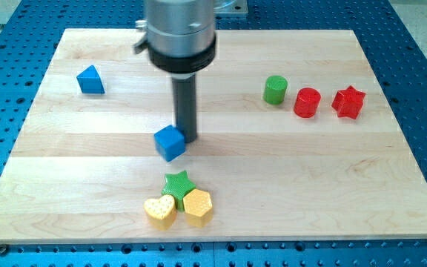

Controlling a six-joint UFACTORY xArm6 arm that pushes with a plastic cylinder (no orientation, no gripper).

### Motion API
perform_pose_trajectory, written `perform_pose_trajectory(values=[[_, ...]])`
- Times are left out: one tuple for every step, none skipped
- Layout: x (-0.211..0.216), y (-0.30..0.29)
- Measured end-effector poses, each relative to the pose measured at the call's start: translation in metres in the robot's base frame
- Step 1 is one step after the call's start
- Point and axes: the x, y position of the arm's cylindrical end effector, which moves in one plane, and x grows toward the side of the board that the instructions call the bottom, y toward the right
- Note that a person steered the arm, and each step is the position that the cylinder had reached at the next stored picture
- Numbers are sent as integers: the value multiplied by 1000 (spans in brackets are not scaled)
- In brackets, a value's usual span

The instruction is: Push the blue cube into the green star

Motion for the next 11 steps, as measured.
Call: perform_pose_trajectory(values=[[18,-22],[56,-61],[54,-61],[31,-102],[75,-137],[91,-92],[86,-64],[24,-98],[-69,-73],[-156,-11],[-183,96]])
